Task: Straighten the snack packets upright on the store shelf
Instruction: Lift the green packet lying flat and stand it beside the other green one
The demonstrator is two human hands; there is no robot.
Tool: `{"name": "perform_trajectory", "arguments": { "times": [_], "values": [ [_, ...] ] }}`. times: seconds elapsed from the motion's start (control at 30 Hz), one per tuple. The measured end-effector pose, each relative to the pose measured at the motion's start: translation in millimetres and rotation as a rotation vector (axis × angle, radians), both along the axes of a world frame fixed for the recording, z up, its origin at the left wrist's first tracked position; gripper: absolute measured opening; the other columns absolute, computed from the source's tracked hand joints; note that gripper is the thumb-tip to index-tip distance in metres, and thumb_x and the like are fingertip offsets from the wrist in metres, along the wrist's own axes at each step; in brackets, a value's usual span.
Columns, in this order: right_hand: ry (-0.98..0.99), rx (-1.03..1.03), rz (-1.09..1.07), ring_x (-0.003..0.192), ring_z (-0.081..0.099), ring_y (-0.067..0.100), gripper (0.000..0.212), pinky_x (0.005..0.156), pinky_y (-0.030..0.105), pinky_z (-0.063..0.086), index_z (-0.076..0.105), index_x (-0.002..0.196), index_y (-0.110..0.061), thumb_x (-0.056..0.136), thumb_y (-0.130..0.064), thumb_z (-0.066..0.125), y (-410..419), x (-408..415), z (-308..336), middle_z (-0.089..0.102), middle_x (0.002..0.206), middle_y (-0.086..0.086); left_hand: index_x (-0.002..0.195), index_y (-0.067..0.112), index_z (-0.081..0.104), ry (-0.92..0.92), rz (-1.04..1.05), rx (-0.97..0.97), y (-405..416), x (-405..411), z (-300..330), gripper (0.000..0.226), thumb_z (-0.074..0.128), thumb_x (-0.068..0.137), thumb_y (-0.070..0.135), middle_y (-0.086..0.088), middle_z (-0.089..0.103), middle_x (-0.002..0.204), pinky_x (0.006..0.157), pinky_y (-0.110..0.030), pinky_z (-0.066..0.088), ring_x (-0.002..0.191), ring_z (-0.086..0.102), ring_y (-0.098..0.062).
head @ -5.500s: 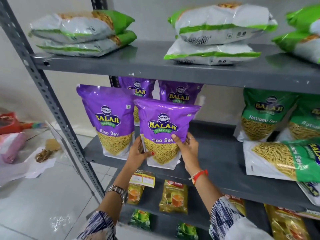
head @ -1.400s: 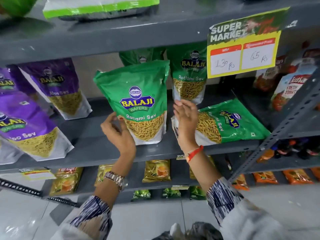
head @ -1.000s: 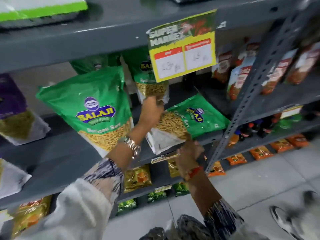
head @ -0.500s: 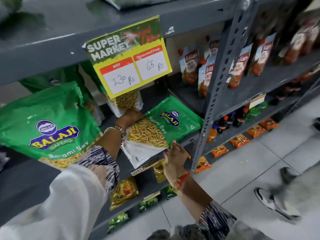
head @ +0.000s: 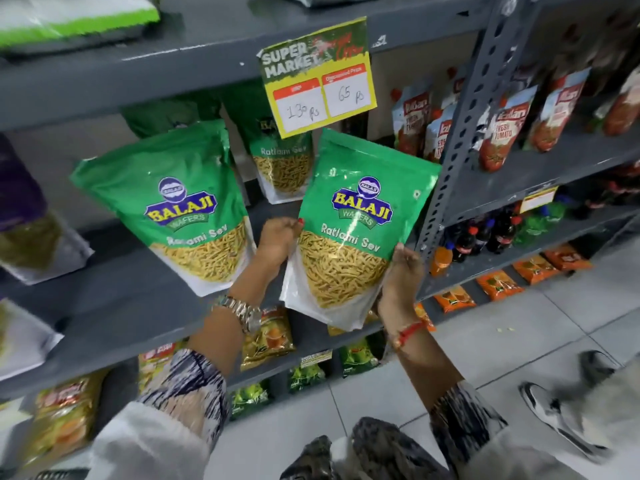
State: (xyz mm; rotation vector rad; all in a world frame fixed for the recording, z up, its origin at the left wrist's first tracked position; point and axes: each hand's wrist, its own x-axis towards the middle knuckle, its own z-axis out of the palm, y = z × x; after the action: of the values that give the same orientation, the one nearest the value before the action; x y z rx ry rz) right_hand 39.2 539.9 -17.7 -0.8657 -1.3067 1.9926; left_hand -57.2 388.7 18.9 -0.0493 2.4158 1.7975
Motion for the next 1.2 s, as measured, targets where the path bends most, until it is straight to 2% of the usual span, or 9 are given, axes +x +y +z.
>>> {"name": "perform_trajectory", "arguments": {
  "times": [0.1, 0.2, 0.43, 0.5, 0.6, 0.77, 0.87, 1.0, 1.2],
  "values": [
    [0.047, 0.118, 0.008, 0.074, 0.049, 0.000, 0.011, 0.060, 0.000, 0.039, 0.053, 0.084, -0.013, 0.094, -0.011, 0.050, -3, 16, 8, 0.053, 0.077, -0.008, 0.077, 0.009, 0.061, -0.032, 0.077, 0.143, -16, 36, -7, 0.016, 0.052, 0.090, 0.012, -0.016, 0.060, 0.080, 0.071, -0.032, 0.045, 0.073, 0.054, -0.022],
    [0.084, 0.164, 0.048, 0.074, 0.049, 0.000, 0.013, 0.062, 0.001, 0.039, 0.054, 0.081, -0.015, 0.094, -0.012, 0.052, -12, 43, 11, 0.053, 0.077, -0.008, 0.068, 0.012, 0.056, -0.001, 0.130, 0.208, -33, 78, -7, 0.022, 0.049, 0.089, 0.007, -0.012, 0.048, 0.068, 0.058, -0.028, 0.035, 0.060, 0.040, -0.020],
    [0.148, 0.166, 0.180, 0.072, 0.056, -0.004, 0.022, 0.067, 0.009, 0.043, 0.056, 0.073, -0.024, 0.093, -0.014, 0.053, -32, 100, 45, 0.058, 0.079, -0.008, 0.061, 0.022, 0.057, 0.103, 0.120, 0.387, -79, 163, 21, 0.027, 0.052, 0.082, 0.004, 0.006, 0.047, 0.051, 0.052, -0.027, 0.028, 0.051, 0.037, -0.015],
    [0.161, 0.145, 0.208, 0.075, 0.061, 0.000, 0.022, 0.073, 0.018, 0.050, 0.057, 0.073, -0.023, 0.093, -0.015, 0.054, -41, 111, 59, 0.061, 0.080, -0.006, 0.062, 0.020, 0.055, 0.163, 0.113, 0.410, -88, 181, 30, 0.027, 0.051, 0.083, 0.004, 0.006, 0.048, 0.051, 0.051, -0.026, 0.028, 0.050, 0.038, -0.013],
    [0.199, 0.083, 0.272, 0.087, 0.060, 0.023, 0.019, 0.085, 0.044, 0.049, 0.058, 0.075, -0.021, 0.093, -0.015, 0.054, -55, 127, 79, 0.064, 0.084, 0.003, 0.060, 0.020, 0.056, 0.226, 0.136, 0.432, -102, 199, 46, 0.032, 0.049, 0.086, 0.002, 0.009, 0.050, 0.049, 0.049, -0.021, 0.034, 0.047, 0.042, -0.008],
    [0.227, 0.126, 0.314, 0.109, 0.058, 0.044, 0.021, 0.101, 0.058, 0.043, 0.060, 0.073, -0.026, 0.092, -0.020, 0.055, -64, 139, 92, 0.065, 0.102, 0.017, 0.068, 0.013, 0.057, 0.296, 0.117, 0.423, -116, 209, 58, 0.022, 0.048, 0.087, 0.006, -0.005, 0.050, 0.065, 0.054, -0.026, 0.035, 0.055, 0.043, -0.013],
    [0.215, 0.137, 0.314, 0.103, 0.061, 0.036, 0.024, 0.100, 0.057, 0.045, 0.061, 0.071, -0.028, 0.092, -0.020, 0.055, -66, 137, 84, 0.066, 0.094, 0.009, 0.069, 0.014, 0.058, 0.273, 0.121, 0.442, -117, 210, 48, 0.023, 0.048, 0.089, 0.006, 0.004, 0.055, 0.058, 0.052, -0.021, 0.039, 0.051, 0.045, -0.008],
    [0.167, 0.138, 0.265, 0.097, 0.059, 0.028, 0.023, 0.096, 0.054, 0.046, 0.059, 0.073, -0.026, 0.094, -0.016, 0.052, -64, 122, 64, 0.064, 0.088, 0.003, 0.067, 0.016, 0.058, 0.196, 0.158, 0.430, -110, 198, 26, 0.026, 0.049, 0.088, 0.005, 0.002, 0.048, 0.057, 0.059, -0.029, 0.034, 0.056, 0.038, -0.015],
    [0.138, 0.129, 0.244, 0.088, 0.059, 0.022, 0.023, 0.088, 0.046, 0.048, 0.057, 0.075, -0.023, 0.095, -0.015, 0.050, -44, 76, 40, 0.063, 0.085, 0.001, 0.068, 0.019, 0.058, 0.093, 0.170, 0.409, -83, 155, 6, 0.026, 0.049, 0.090, 0.007, 0.005, 0.051, 0.059, 0.066, -0.031, 0.041, 0.060, 0.045, -0.013]
  ]
}}
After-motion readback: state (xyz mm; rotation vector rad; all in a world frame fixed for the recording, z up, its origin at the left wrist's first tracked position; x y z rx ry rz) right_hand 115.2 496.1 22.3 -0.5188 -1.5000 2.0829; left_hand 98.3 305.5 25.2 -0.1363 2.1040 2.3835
